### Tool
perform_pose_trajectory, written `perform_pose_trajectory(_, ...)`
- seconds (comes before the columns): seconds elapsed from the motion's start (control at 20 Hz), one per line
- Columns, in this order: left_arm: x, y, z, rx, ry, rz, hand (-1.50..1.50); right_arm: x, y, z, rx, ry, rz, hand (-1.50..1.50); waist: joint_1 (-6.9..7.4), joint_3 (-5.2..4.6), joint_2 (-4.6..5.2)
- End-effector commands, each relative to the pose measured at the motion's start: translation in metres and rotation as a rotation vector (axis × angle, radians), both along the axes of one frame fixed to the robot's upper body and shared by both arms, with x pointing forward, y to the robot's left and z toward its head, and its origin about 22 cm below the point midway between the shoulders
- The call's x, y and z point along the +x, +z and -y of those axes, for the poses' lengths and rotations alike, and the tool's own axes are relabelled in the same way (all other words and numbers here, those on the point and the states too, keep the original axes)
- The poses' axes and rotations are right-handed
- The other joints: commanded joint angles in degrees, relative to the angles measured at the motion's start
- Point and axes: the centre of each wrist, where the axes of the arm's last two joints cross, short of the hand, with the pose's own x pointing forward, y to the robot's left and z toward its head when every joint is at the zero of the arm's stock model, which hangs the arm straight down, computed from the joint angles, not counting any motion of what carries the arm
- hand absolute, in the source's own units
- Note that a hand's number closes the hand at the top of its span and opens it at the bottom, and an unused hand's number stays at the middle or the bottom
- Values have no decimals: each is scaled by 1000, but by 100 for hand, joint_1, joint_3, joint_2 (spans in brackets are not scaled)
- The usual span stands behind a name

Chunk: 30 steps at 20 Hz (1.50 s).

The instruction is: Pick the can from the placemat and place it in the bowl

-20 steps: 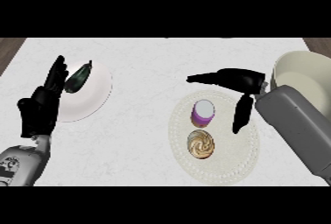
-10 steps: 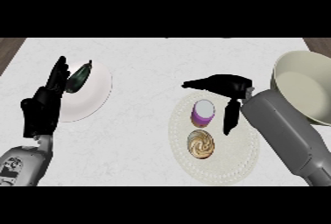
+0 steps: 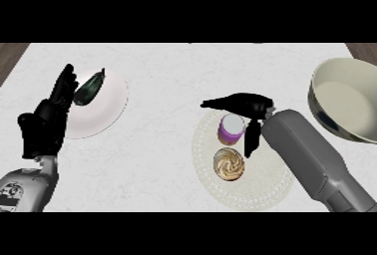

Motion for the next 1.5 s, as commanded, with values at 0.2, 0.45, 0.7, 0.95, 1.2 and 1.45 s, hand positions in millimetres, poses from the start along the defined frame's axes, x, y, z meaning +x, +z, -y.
perform_pose_trajectory(0.2, -4, -5, -5, 3, -3, 4, 0, -5, -21, -10, 1, 94, 96, 150, 17, 0, 3)
perform_pose_trajectory(0.45, 0, 3, -6, 22, 16, 3, 0, 11, -18, 12, 18, 102, 98, 150, 21, 1, 9)
perform_pose_trajectory(0.7, 2, 6, -18, -2, 0, 15, 0, -3, -28, -7, 89, 114, 116, 150, -16, -1, -4)
perform_pose_trajectory(0.95, 0, -4, 2, 8, 18, -6, 0, -11, -26, -39, 64, -177, 153, 150, -124, -5, -34)
perform_pose_trajectory(1.2, -3, -4, -5, 6, 24, -6, 0, -5, -19, -53, 1, -692, 155, 150, -100, -19, -116)
perform_pose_trajectory(1.45, 0, -9, 4, 5, -15, -21, 0, -5, 31, -71, 238, -984, 284, 150, 58, -1, -131)
